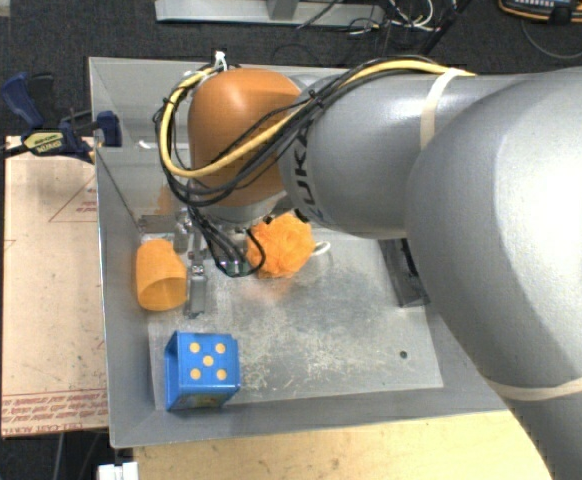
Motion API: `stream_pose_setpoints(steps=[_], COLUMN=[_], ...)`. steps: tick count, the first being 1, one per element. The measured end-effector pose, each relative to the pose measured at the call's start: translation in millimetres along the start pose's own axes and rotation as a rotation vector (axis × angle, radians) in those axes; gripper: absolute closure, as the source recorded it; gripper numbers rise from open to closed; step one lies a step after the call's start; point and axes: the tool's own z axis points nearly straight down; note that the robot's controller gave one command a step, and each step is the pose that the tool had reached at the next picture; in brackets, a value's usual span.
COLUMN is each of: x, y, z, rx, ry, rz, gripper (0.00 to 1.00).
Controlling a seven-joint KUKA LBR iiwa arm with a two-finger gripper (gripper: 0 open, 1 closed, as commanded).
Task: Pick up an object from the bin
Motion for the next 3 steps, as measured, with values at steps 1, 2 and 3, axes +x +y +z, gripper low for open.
stream_pose_setpoints(steps=[1,2,3], x=[-8.7,12.0,8.2], y=[12.8,16.6,15.3], z=[12.4,59.0,48.8], rx=[-0.008,-0.006,-0.004], ry=[-0.021,-0.023,-0.008], rz=[0.007,-0.007,-0.005], gripper=[0.0,0.0,1.0])
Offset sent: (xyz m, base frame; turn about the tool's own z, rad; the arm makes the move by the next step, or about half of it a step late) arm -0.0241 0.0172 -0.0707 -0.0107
